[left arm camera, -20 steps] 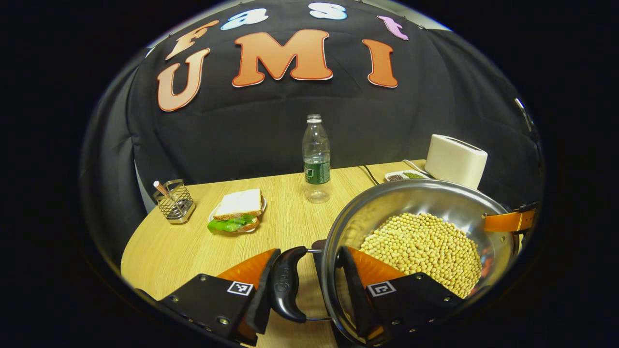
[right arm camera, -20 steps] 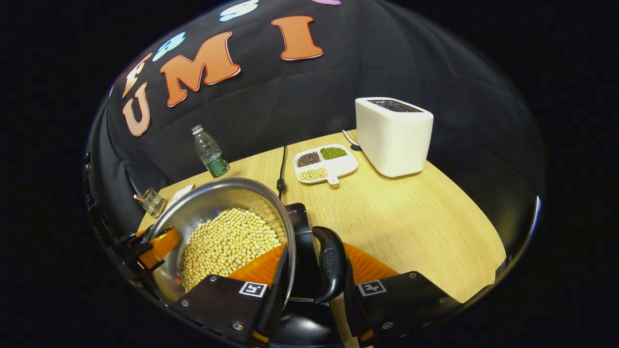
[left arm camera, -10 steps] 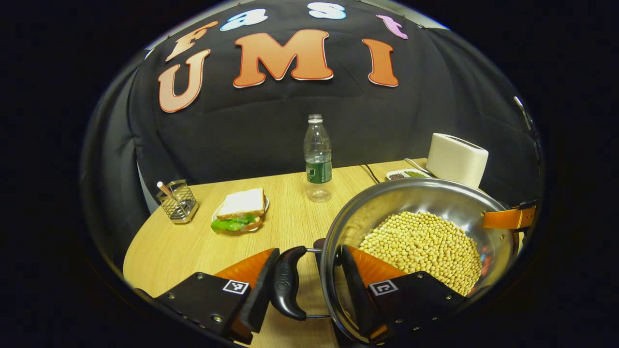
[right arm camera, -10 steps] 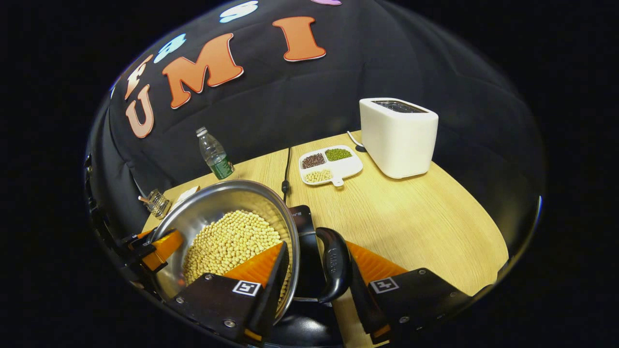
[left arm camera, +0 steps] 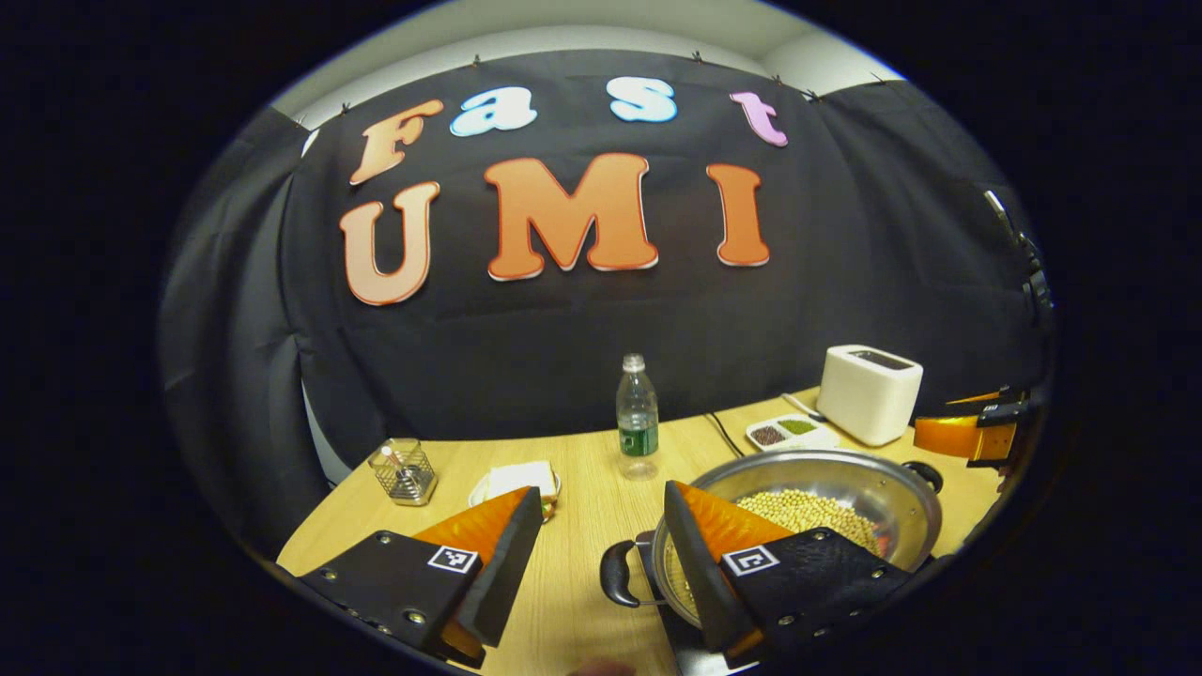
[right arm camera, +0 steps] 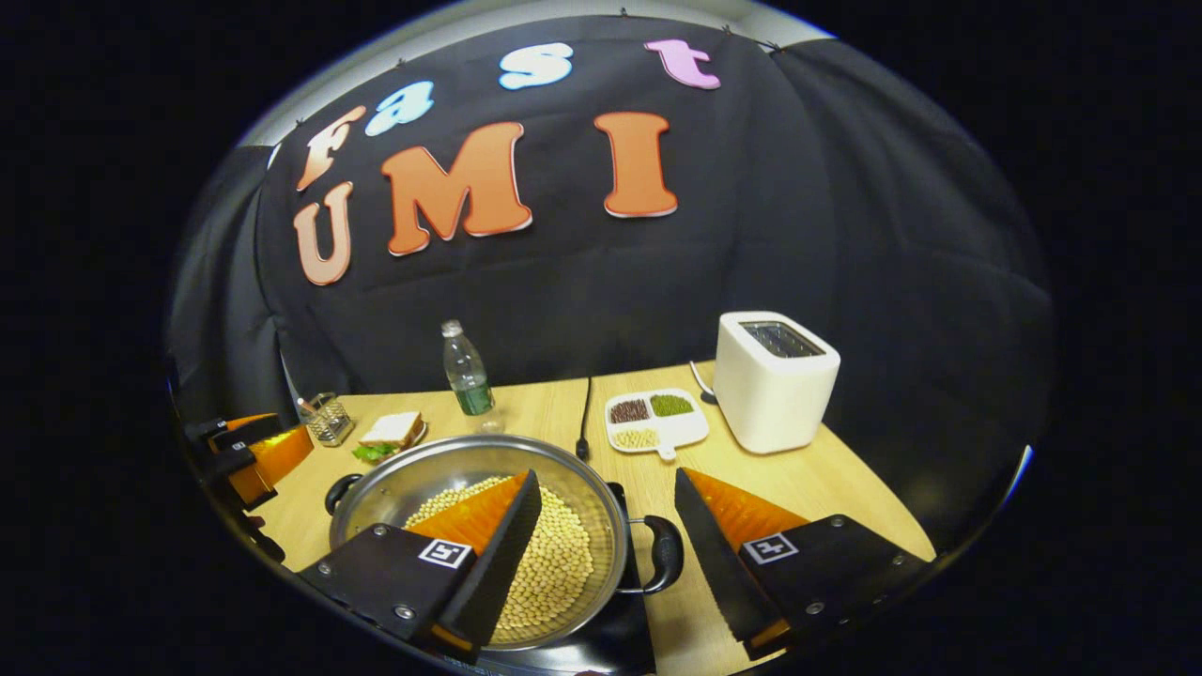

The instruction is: First push the handle of the pot to place it horizontally, then grasp the pot with both hands and set it on the induction cooktop.

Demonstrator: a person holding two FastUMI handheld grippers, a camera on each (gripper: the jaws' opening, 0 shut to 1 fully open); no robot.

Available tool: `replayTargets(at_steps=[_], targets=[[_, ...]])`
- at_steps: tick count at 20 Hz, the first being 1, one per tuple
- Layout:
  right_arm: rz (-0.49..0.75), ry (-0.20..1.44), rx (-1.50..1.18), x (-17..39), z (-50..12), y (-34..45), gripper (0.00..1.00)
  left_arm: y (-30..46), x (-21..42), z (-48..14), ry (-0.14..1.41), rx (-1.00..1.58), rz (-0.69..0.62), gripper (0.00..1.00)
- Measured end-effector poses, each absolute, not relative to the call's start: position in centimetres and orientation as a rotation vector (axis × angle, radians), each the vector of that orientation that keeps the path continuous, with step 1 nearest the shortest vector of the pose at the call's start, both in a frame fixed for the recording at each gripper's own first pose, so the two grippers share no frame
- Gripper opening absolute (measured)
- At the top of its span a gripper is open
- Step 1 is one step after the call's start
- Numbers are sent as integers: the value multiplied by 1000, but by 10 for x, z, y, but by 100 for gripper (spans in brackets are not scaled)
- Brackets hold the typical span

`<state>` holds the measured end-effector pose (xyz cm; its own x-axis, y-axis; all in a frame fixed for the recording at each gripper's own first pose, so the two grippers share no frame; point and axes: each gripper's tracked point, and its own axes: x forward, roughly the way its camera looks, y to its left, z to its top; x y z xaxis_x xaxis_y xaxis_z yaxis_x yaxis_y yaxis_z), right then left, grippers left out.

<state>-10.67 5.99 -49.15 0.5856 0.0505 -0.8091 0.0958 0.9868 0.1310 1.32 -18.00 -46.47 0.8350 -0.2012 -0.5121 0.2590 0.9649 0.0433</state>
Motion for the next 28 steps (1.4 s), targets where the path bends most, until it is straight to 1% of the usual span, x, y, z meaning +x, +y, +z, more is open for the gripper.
replayTargets(at_steps=[3, 7, 12, 16, 17, 20, 21, 22, 23, 24, 25, 26, 27, 28], targets=[[31, 851, 148, -96, -454, 75, 94, -169, 8, -405, 428, 85, -234, 79], [76, 731, 153, -80, -393, 82, 94, -139, -1, -333, 328, 56, -188, 78], [101, 569, 108, -61, -317, 64, 93, -89, -4, -251, 233, -20, -129, 78], [103, 483, 83, -52, -268, 50, 93, -48, -16, -191, 151, -51, -73, 78], [110, 452, 79, -51, -254, 50, 93, -40, -21, -178, 135, -56, -65, 77], [132, 367, 56, -50, -213, 47, 93, -17, -31, -144, 93, -59, -30, 87], [139, 347, 49, -51, -202, 48, 98, -11, -35, -135, 77, -49, -15, 89], [149, 326, 45, -53, -191, 49, 98, -5, -41, -126, 59, -41, 6, 85], [153, 303, 43, -53, -181, 52, 98, -2, -44, -118, 44, -29, 21, 85], [147, 283, 44, -52, -171, 51, 94, 2, -49, -111, 33, -16, 43, 85], [138, 268, 47, -51, -162, 49, 94, 5, -54, -106, 25, -3, 63, 85], [136, 254, 55, -50, -153, 48, 97, 6, -59, -99, 14, 8, 71, 85], [146, 240, 67, -52, -146, 51, 97, 7, -64, -92, 0, 11, 82, 85], [161, 229, 83, -53, -139, 55, 95, 9, -67, -87, -16, 15, 91, 87]])
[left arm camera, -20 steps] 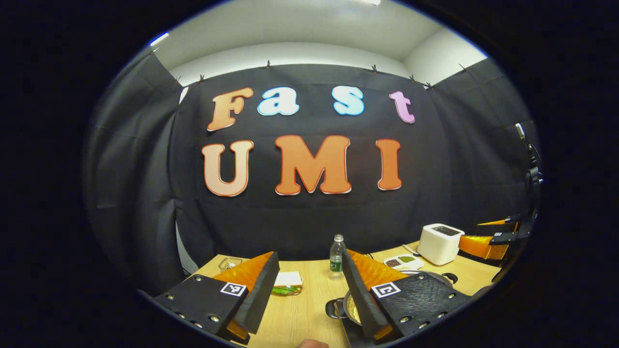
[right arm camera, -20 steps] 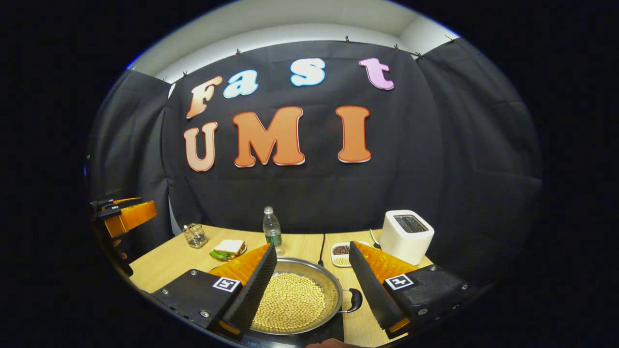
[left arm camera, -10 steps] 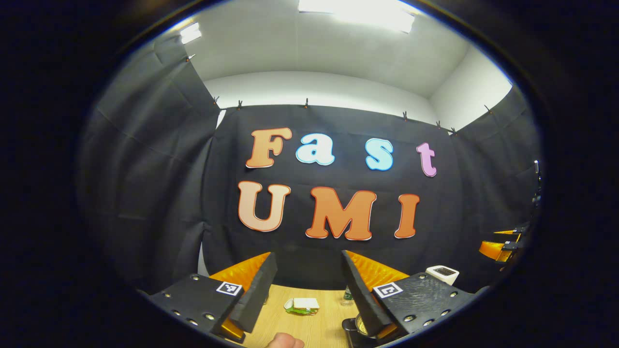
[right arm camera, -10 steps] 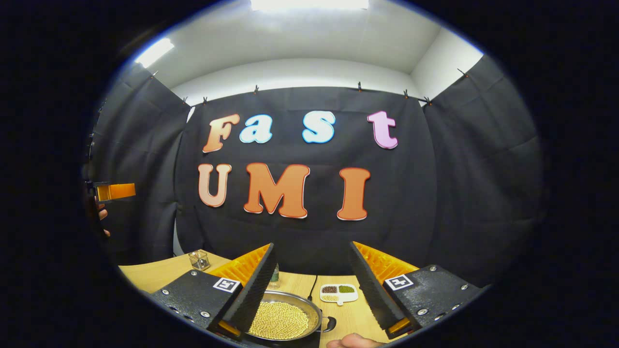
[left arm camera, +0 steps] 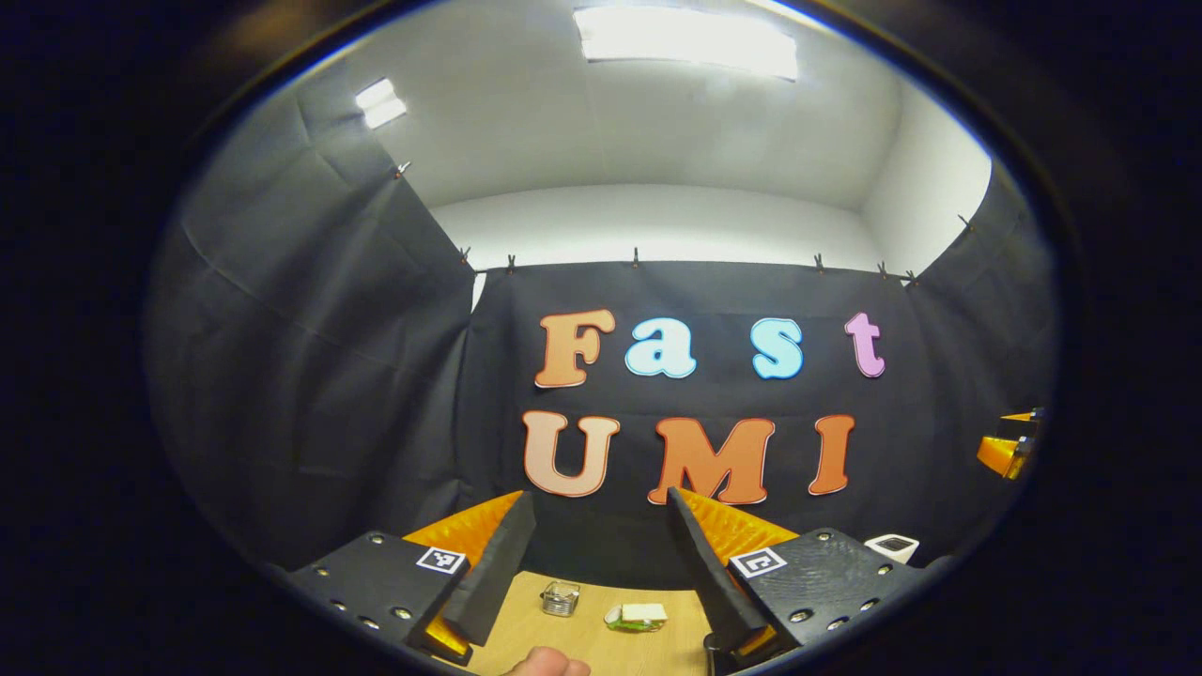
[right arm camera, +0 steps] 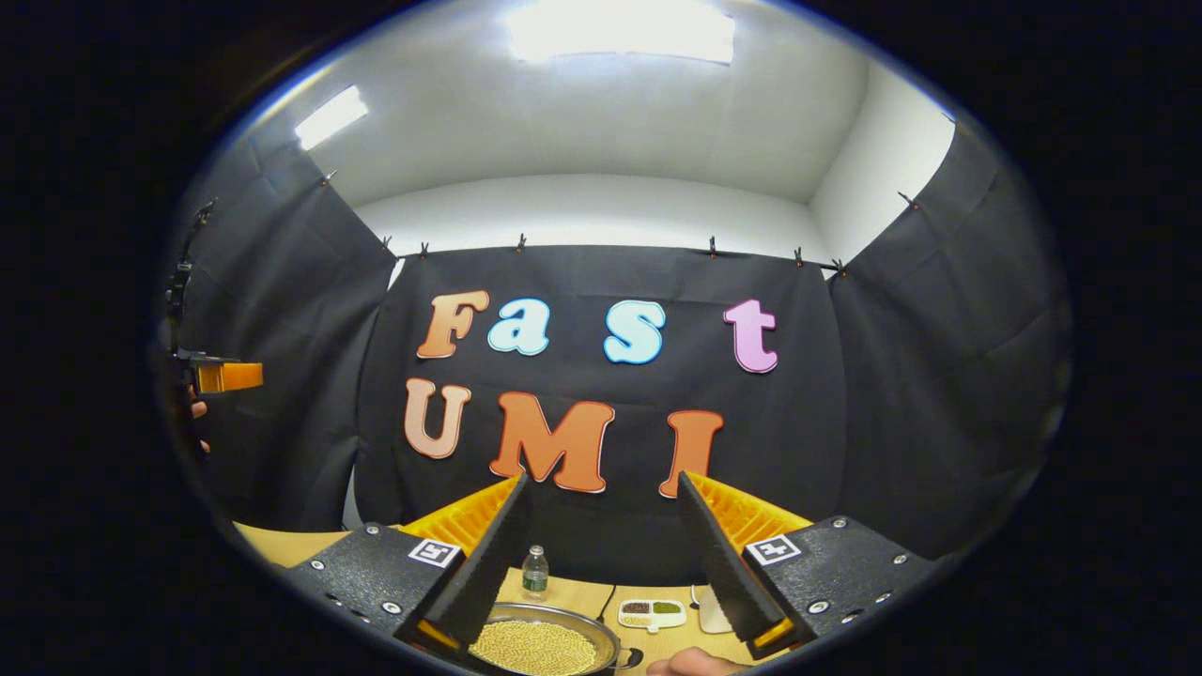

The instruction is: First push the handle of the pot to place it horizontally, then grasp the pot with both hands and set it on the induction cooktop.

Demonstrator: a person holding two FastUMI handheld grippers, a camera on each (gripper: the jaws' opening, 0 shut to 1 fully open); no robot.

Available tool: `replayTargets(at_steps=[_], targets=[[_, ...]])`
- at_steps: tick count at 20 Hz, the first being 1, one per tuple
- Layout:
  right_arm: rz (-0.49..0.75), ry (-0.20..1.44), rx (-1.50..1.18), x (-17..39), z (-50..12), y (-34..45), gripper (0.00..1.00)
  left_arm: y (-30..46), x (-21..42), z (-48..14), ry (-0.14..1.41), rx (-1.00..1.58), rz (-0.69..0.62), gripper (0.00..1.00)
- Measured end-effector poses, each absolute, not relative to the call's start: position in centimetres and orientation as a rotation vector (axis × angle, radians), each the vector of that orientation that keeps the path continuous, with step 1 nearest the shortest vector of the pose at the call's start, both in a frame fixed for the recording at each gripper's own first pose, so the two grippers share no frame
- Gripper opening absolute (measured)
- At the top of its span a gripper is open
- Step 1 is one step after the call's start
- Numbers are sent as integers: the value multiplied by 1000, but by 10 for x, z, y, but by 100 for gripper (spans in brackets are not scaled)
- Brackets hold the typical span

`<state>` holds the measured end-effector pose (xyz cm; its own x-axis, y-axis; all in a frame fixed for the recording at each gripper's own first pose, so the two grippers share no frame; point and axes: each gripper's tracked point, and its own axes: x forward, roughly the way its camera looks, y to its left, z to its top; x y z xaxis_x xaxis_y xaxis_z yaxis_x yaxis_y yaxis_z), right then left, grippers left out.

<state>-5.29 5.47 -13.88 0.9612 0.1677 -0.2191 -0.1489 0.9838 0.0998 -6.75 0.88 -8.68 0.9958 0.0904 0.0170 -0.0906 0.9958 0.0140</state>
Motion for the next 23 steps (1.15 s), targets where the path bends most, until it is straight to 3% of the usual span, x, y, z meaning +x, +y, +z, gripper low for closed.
replayTargets(at_steps=[23], targets=[[383, 205, 286, -66, -84, 96, 95, 18, -91, -47, -172, 85, 219, 85]])
